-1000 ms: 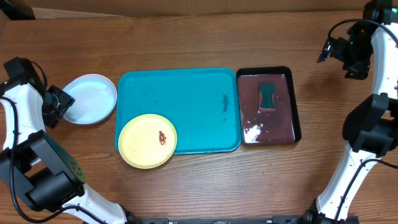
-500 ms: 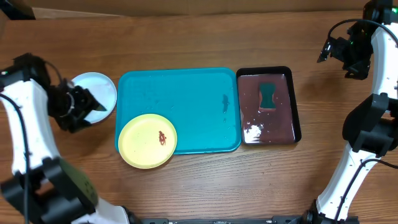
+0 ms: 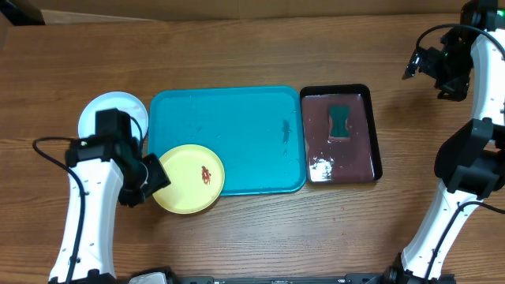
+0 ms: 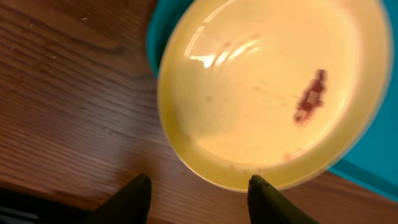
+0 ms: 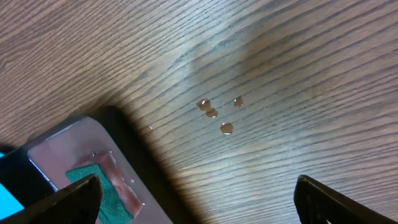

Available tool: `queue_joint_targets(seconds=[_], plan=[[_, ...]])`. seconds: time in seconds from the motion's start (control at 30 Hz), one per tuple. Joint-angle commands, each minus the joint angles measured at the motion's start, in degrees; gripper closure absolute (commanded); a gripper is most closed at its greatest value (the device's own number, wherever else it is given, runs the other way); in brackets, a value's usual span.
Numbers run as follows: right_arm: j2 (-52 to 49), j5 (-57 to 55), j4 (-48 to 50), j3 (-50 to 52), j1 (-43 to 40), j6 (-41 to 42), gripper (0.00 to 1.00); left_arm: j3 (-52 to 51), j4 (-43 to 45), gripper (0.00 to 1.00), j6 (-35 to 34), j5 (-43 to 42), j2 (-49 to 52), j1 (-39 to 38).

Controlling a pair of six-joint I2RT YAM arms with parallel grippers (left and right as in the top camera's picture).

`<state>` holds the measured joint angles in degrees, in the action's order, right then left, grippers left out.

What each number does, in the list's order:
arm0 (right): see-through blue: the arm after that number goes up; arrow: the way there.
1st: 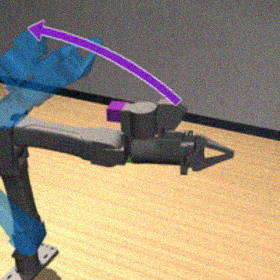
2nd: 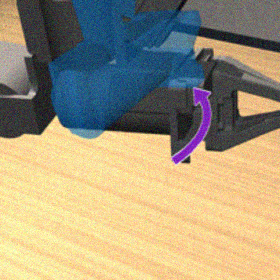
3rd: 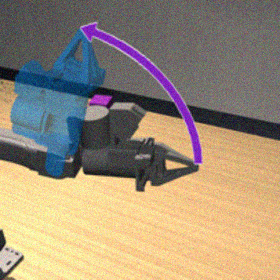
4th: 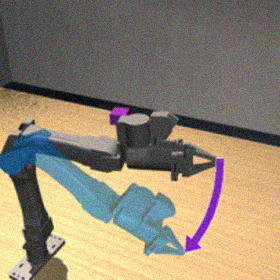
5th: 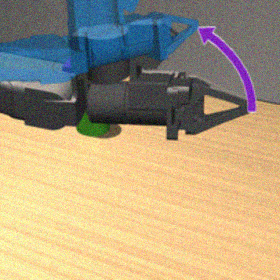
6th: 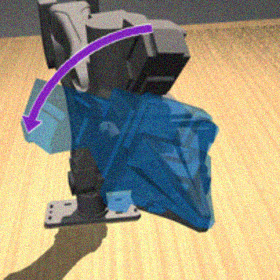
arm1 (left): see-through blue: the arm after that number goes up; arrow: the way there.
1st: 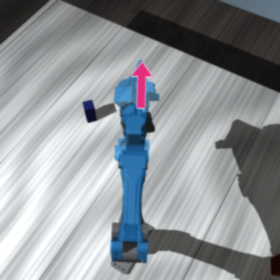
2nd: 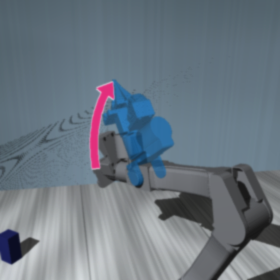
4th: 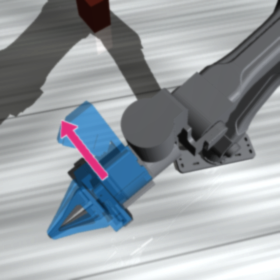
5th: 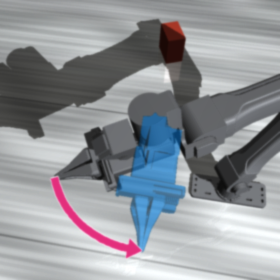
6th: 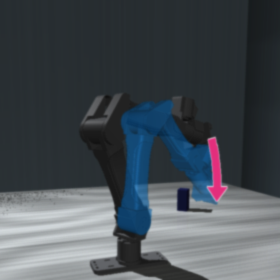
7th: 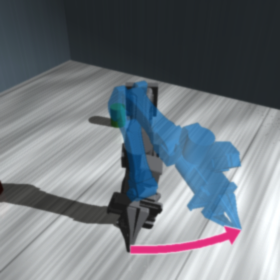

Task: Clean dirty plates on tray and stack at the side
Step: 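Grip the yellow plate's left rim with the left gripper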

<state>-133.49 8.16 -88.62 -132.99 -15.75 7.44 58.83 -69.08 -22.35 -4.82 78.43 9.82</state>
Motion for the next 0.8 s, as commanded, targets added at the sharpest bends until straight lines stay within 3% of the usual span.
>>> queue_joint_targets(seconds=[0.0,0.13,0.3,0.77], plan=[[1.38,0.33,0.07,-0.83,-0.09,0.00,0.00,-5.38,3.58,0.48,-4.96,6.51,-0.33,0.22],[1.38,0.33,0.07,-0.83,-0.09,0.00,0.00,-9.25,8.70,0.51,-5.25,6.88,-0.33,1.22],[1.38,0.33,0.07,-0.83,-0.09,0.00,0.00,-11.32,11.65,0.62,-6.60,8.15,-0.31,2.84],[1.38,0.33,0.07,-0.83,-0.07,0.00,0.00,-16.17,19.98,0.76,-7.72,6.67,0.22,3.28]])
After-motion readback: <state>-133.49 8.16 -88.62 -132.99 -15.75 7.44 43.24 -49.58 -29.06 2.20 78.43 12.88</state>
